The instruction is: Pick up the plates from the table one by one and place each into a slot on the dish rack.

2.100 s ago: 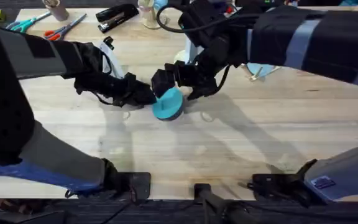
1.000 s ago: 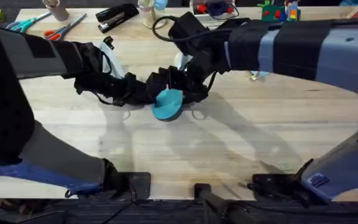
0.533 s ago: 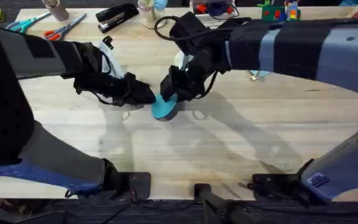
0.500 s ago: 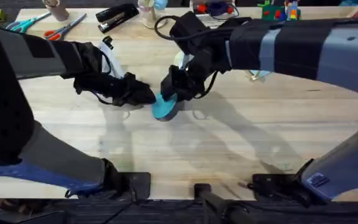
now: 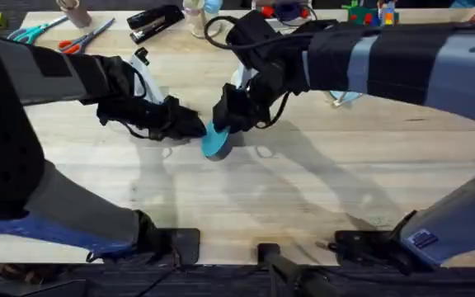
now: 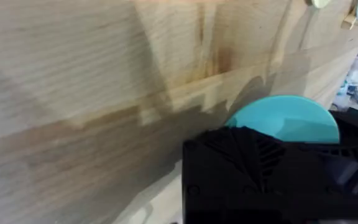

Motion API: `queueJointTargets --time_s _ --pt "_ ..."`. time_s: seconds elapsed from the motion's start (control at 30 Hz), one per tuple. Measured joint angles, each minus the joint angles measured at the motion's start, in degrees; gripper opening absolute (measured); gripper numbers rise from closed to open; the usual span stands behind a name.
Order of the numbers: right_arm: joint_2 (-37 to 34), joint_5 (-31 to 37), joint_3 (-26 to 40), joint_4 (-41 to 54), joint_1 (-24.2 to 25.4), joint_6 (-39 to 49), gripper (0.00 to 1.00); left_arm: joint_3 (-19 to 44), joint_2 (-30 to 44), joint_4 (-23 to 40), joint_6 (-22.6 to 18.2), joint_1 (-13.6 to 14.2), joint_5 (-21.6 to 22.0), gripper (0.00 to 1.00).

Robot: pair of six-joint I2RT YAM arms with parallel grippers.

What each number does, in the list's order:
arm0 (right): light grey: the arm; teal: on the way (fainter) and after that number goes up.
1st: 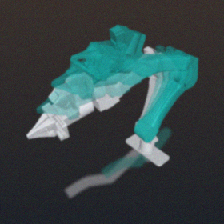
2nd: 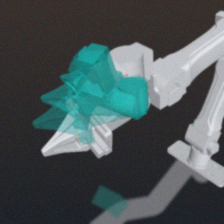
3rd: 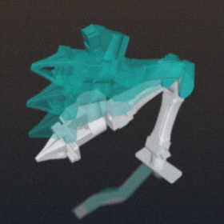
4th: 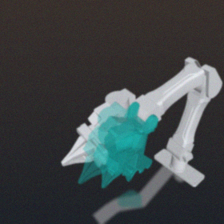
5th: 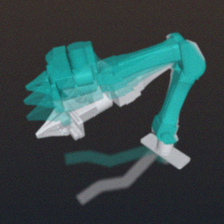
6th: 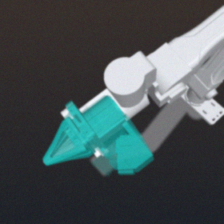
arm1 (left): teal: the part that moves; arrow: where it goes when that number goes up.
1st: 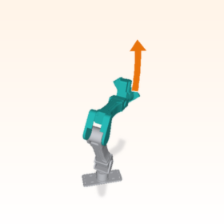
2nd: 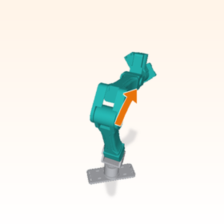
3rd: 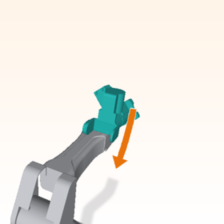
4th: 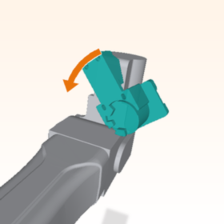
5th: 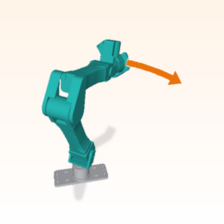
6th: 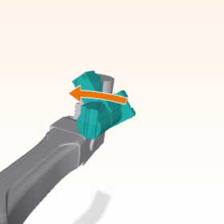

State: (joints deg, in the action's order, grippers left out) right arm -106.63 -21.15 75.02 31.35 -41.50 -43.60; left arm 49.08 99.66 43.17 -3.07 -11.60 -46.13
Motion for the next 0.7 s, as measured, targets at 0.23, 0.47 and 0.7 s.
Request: queueJointTargets --time_s 0.23,0.47,0.7 --pt "0.4 -0.3 0.0 1.1 0.0 5.8 0.029 1.0 -5.7 5.0 -2.1 0.6 3.6 0.041" --pt "3.7 4.0 -0.1 6.7 1.1 12.6 0.029 6.5 -17.9 12.3 -4.1 0.6 6.3 0.041" --pt "11.0 12.5 -0.5 10.8 3.4 20.9 0.029 11.6 -28.7 19.7 -5.5 0.6 8.7 0.041"
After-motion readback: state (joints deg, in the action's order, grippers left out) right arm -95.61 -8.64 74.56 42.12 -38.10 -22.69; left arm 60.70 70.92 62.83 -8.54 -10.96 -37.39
